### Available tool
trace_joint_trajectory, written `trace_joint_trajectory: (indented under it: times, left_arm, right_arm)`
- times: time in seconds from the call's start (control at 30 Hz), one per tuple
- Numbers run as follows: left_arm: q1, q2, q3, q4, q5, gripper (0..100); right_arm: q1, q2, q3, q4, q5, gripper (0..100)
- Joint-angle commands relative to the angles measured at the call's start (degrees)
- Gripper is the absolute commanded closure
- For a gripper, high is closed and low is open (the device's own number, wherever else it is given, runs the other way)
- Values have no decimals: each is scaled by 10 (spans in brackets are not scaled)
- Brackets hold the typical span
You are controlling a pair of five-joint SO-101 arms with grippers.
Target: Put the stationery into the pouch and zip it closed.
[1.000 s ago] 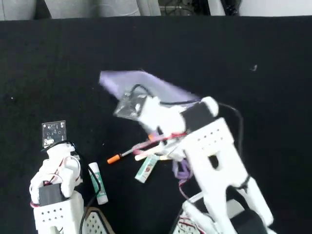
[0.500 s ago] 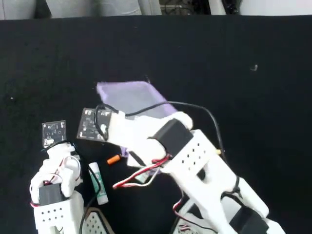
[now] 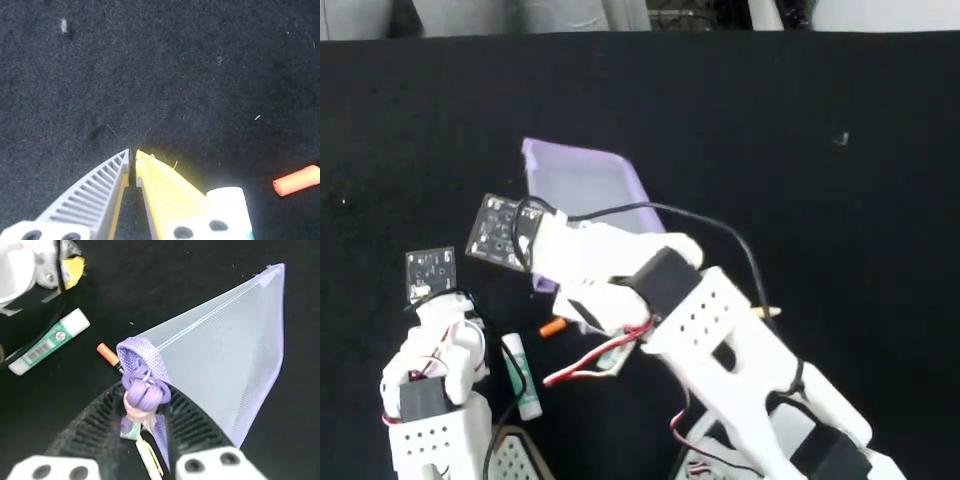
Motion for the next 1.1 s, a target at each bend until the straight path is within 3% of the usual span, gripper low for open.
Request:
trace_joint_trajectory:
  times: [0.0,0.2,0.37,0.83,1.07]
  left_arm:
    - [6,-2,14,3,2,968]
    - [7,-4,8,-2,0,967]
    - [39,-5,-64,-40,-1,966]
    - [299,-5,-269,-39,1,966]
    - [335,-5,-269,-40,3,965]
  right_arm:
    - [-4,-13,18,-47,-18,987]
    - [3,-14,21,-58,-31,987]
    - [55,-14,19,-68,-32,987]
    - [90,-14,19,-74,-32,987]
    - [90,-15,19,-73,-32,987]
